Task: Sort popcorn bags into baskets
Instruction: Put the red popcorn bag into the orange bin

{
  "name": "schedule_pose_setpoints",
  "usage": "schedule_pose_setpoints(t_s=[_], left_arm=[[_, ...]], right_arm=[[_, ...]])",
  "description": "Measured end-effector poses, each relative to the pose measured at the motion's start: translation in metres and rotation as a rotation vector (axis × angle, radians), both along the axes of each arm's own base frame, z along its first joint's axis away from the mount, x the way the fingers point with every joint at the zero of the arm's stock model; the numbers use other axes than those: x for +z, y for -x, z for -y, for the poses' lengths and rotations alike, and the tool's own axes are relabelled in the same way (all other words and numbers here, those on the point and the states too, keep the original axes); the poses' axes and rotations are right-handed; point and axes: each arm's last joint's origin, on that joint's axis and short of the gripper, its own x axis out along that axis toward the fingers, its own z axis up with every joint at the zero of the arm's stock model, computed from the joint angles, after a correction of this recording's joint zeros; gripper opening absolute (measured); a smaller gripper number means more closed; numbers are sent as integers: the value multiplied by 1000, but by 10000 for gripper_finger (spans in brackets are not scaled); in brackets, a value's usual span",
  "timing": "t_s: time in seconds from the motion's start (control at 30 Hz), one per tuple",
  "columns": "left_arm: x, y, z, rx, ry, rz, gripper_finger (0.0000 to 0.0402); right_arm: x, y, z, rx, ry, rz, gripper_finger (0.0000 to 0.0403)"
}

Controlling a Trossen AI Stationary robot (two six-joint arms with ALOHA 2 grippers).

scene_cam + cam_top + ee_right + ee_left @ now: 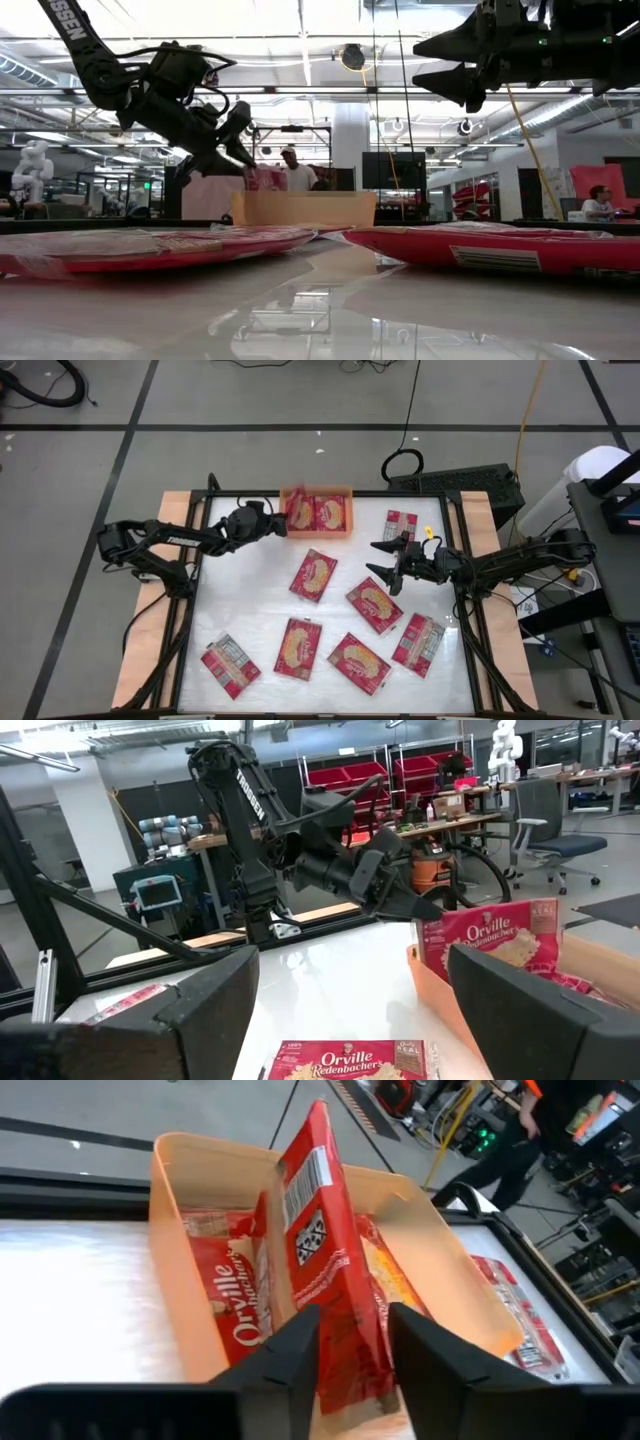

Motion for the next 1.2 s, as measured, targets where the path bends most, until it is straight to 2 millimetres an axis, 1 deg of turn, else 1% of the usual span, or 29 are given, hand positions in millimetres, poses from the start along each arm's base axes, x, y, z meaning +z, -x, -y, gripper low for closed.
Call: schedule_pose_setpoints(t_s=[0.2,0.53,0.63,0.83,1.03,1.13,1.2], left_arm=[[1,4,-7,30,-10,8,170],[-2,11,-17,56,-31,-53,199],[-2,11,-17,47,-26,-50,193],[-2,11,-15,-1,-4,-56,163],[-1,11,-15,-35,-48,-91,148],[5,9,-10,-73,-85,-84,143],[9,5,-1,-130,-114,-88,137]], right_arm=[[0,0,0,0,-1,-1,315],[-1,0,0,2,-7,-9,315],[-1,0,0,2,-7,-9,315],[-1,0,0,3,-8,-8,315],[-3,0,0,-14,-28,-27,315],[-8,0,1,-50,-35,-71,315],[-10,0,1,-54,-38,-101,315]])
